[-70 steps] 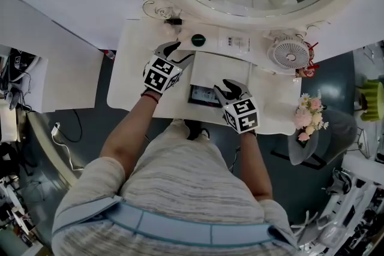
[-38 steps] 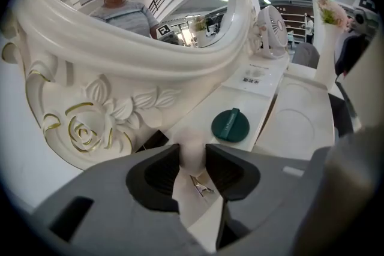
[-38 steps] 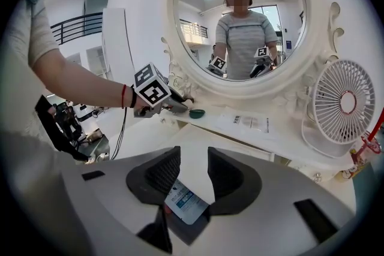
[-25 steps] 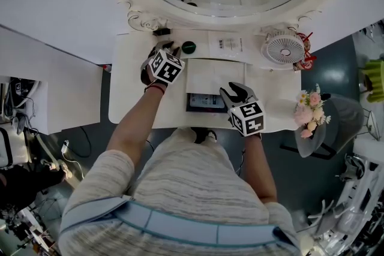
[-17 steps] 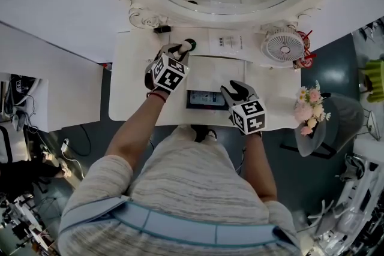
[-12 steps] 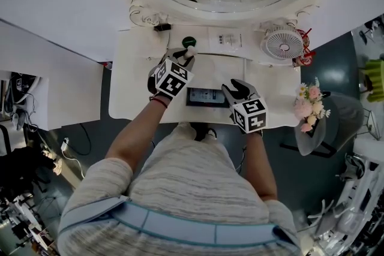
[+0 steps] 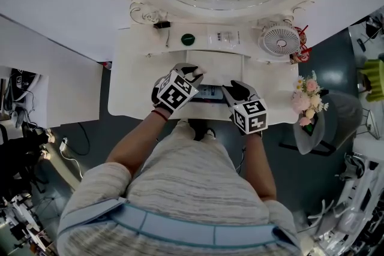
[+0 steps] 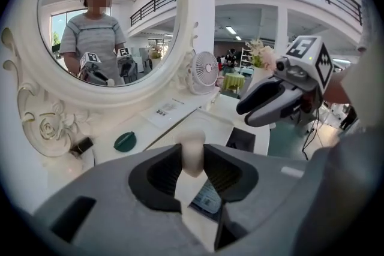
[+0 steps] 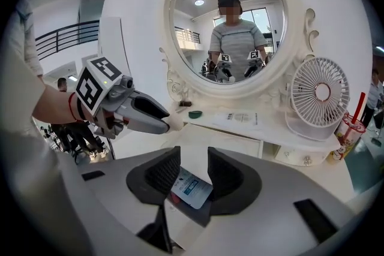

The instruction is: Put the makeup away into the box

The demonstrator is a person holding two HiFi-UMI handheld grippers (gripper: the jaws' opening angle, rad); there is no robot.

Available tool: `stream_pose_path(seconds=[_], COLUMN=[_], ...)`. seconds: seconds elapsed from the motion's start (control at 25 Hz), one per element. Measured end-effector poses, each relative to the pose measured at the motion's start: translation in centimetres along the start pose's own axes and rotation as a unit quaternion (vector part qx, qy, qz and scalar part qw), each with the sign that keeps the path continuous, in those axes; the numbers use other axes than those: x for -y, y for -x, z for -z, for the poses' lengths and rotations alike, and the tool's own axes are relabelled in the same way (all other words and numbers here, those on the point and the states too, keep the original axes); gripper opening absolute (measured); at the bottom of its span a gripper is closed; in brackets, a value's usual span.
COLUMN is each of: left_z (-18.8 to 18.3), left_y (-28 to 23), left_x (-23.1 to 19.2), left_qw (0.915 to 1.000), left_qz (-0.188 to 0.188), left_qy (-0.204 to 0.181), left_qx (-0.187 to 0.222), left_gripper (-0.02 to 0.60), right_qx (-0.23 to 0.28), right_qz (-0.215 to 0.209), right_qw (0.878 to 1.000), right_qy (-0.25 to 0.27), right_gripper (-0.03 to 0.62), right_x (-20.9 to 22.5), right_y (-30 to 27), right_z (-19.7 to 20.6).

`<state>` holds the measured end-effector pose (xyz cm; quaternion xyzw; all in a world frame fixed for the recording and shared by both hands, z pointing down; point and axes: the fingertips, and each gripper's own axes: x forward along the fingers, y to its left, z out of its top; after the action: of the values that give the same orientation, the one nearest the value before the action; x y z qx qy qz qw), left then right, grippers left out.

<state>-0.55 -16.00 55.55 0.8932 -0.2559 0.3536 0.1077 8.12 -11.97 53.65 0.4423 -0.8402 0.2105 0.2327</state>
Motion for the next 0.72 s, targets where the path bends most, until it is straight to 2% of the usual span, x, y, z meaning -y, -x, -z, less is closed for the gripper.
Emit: stream_pose_path(seconds=[0.32,0.72], left_z=[2.1,5.6], left_y=[-0.2,-1.0], left_x=[3.7,5.5], left_qw=[0.9994,0.9980], left_qz=[0.032,0.050], left_qy=[-0.002,0.001], left_qx=[-0.015,-0.038], left_gripper=[0.124,0.124], right_qx=[0.001,-0.002], right_qz=[0.002,0.000], right_qw=[1.000,1.000], right_qy=[-0.011,-0.021], right_gripper=[0.123,0.123], right_x=[-0.3,-1.0], right_y=[0.7,0.8], right_z=[1.0,1.9])
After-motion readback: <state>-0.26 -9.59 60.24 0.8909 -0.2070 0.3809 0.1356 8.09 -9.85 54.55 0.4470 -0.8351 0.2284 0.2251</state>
